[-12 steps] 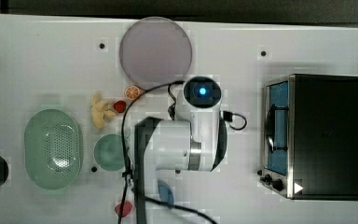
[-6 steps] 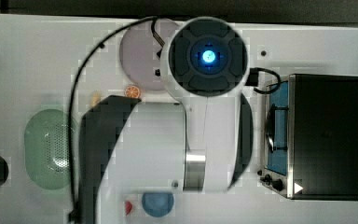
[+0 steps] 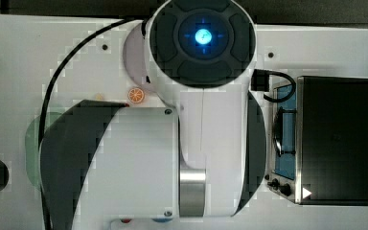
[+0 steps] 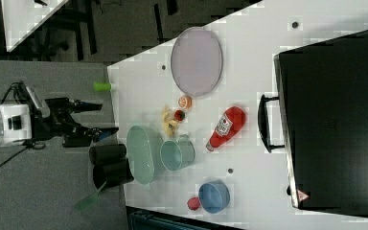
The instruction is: Pick ketchup from strainer and place it on the table
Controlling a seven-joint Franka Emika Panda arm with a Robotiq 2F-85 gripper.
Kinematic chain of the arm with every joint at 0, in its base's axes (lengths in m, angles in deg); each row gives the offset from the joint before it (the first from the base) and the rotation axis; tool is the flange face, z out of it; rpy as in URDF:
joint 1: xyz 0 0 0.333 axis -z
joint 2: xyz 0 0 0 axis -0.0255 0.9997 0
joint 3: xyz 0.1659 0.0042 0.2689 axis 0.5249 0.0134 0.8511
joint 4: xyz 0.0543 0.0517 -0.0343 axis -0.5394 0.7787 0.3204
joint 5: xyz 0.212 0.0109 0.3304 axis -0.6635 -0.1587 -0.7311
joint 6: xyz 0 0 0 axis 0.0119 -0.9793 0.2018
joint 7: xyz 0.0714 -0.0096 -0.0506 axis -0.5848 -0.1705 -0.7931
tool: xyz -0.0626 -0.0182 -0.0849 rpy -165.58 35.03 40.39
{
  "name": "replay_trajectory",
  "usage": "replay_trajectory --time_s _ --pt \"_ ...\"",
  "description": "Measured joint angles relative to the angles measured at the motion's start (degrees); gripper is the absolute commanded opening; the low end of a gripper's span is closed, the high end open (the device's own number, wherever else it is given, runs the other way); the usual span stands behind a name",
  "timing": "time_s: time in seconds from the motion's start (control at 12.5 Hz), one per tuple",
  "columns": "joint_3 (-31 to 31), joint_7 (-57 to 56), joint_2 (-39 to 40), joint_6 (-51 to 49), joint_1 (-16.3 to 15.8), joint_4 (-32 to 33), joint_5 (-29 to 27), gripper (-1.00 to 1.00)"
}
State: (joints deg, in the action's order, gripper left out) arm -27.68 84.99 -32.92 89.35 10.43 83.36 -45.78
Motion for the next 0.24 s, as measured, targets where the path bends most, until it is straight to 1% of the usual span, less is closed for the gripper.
replay_trajectory --time_s 0.24 --pt "-0.54 0.00 1.92 0.10 0.02 0.17 -0.06 1.00"
